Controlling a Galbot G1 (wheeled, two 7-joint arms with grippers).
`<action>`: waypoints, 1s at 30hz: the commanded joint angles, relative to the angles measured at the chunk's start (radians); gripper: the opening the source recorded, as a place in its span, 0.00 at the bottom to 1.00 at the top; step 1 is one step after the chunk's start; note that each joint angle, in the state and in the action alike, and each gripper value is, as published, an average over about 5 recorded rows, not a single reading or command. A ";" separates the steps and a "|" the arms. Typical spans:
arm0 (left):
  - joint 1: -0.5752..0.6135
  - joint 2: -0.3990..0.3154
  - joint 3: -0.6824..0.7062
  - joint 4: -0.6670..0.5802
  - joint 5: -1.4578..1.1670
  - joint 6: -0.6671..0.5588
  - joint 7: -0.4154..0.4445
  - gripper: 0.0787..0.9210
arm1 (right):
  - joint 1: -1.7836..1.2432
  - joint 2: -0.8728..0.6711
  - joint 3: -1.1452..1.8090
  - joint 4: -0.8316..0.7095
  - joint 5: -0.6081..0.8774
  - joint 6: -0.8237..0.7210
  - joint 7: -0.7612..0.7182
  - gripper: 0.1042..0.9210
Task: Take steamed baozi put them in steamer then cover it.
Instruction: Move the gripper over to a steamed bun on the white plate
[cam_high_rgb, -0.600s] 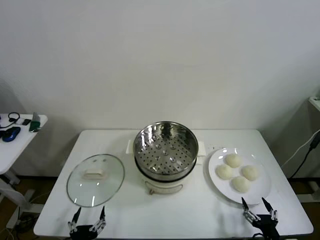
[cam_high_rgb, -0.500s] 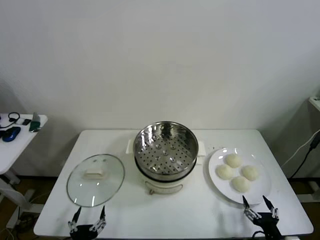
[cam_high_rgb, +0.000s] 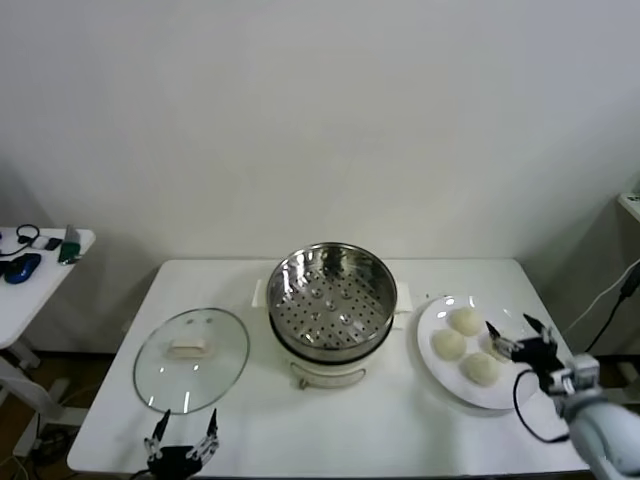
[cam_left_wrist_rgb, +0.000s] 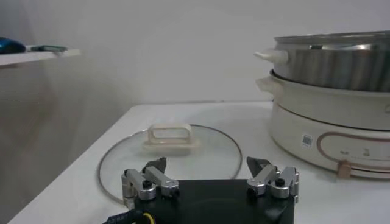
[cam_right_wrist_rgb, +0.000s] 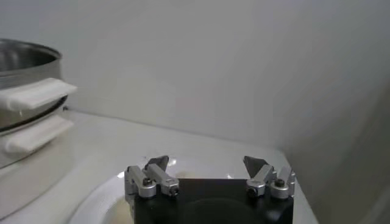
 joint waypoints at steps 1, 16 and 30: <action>0.001 0.003 0.004 0.007 0.001 -0.006 0.002 0.88 | 0.510 -0.385 -0.486 -0.190 -0.246 0.015 -0.460 0.88; 0.003 -0.004 0.009 0.014 0.009 -0.022 0.003 0.88 | 1.645 -0.116 -1.733 -0.587 -0.311 0.321 -0.927 0.88; 0.003 -0.013 0.005 0.031 0.015 -0.028 0.003 0.88 | 1.422 0.137 -1.619 -0.812 -0.310 0.268 -0.852 0.88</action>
